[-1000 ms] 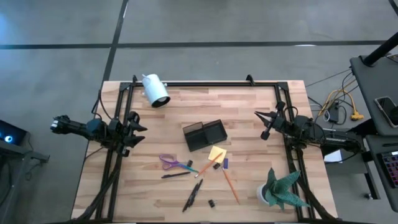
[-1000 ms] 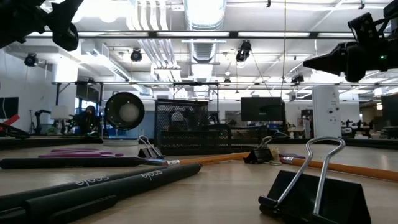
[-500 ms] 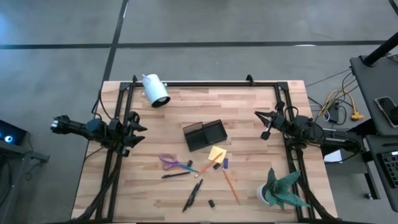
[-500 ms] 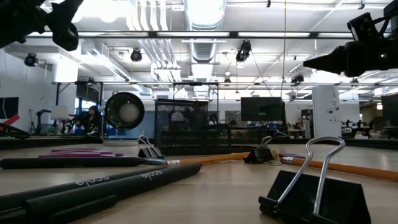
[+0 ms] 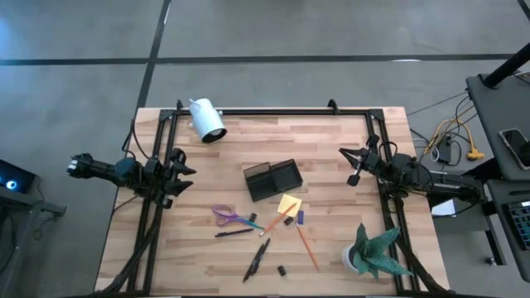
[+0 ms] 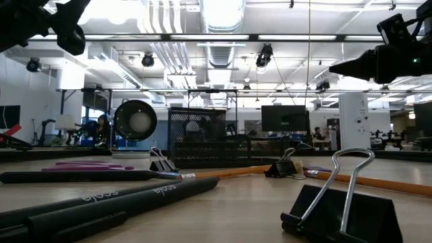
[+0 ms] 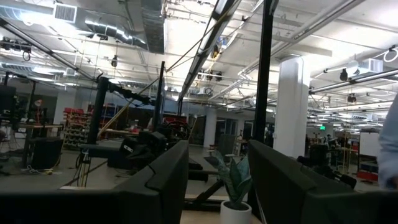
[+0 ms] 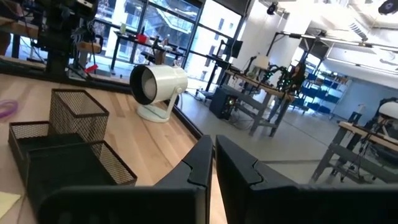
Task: Pick and place office supplies into organizer
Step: Put the purple scissors into the black desk organizer
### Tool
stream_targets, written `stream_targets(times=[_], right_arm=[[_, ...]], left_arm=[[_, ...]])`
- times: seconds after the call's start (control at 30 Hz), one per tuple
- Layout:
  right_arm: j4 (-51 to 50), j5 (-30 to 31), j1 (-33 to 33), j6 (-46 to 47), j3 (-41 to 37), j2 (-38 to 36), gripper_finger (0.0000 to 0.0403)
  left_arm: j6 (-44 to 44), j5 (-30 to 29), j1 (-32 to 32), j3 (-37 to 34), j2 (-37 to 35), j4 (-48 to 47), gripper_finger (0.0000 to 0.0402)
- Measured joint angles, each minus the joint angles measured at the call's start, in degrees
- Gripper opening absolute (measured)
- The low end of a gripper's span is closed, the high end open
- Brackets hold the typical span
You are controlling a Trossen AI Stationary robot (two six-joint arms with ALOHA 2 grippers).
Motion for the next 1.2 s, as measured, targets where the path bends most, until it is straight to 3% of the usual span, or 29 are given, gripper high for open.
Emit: stream_targets(times=[1.2], right_arm=[[-0.02,-0.02,0.00,0.63,0.00,0.00,0.0013]], left_arm=[[0.66,-0.39,0.02,0.00,0.05,1.64,0.0151]])
